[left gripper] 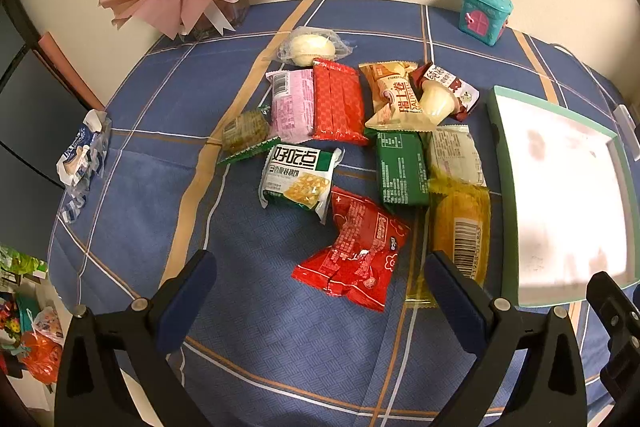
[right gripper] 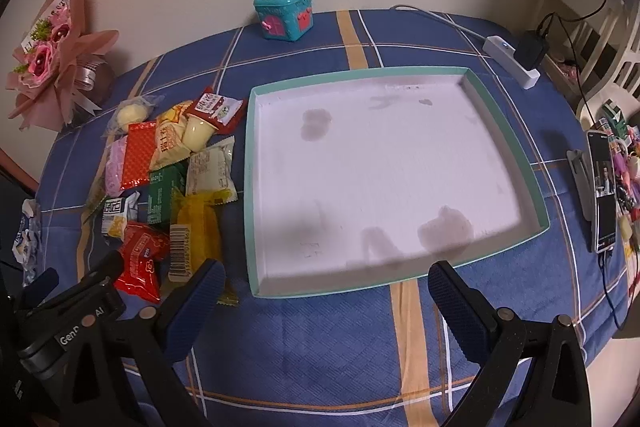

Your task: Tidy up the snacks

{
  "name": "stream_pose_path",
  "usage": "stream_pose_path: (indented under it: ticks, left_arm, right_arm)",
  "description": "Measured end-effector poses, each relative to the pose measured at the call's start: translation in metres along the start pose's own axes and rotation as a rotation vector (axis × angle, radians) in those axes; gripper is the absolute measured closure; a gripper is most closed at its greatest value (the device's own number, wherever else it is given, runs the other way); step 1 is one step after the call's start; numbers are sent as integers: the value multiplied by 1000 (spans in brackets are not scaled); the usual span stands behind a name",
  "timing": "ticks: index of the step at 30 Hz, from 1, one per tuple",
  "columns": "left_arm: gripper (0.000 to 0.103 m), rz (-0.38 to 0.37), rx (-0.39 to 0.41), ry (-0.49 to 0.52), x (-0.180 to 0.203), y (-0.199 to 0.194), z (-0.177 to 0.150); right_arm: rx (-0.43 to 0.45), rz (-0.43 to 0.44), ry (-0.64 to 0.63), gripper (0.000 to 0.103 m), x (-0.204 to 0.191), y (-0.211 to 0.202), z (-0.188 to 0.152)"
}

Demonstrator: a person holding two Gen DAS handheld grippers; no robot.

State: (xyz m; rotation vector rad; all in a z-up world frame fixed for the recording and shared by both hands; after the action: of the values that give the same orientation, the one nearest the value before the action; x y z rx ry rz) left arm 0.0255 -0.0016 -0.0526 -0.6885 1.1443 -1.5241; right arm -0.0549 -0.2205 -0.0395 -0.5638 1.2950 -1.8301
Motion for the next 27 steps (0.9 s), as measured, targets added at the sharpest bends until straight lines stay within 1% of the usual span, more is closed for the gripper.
stream_pose_path:
  ticks: [12,27]
  left_arm:
    - [0,2,-15,4,1,3,-2]
    - [0,2,-14,5,1,4,-3]
  right_arm:
    - [-21,-3,9,0,0,4,-2]
    - [-37,-9,17,0,1,7,-4]
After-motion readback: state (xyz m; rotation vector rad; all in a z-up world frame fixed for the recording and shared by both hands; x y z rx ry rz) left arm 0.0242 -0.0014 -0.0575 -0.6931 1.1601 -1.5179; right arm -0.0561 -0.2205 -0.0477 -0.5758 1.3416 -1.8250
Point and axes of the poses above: each gripper's, at about its wrist camera, not at the fingertips, and y roughly the way its jaws point, x to its right, z to its top, the point moved 6 cm from there along y, roughly the way its jaws point, and after that the axes turned 2 degrees about -x, right-handed, at the moved point
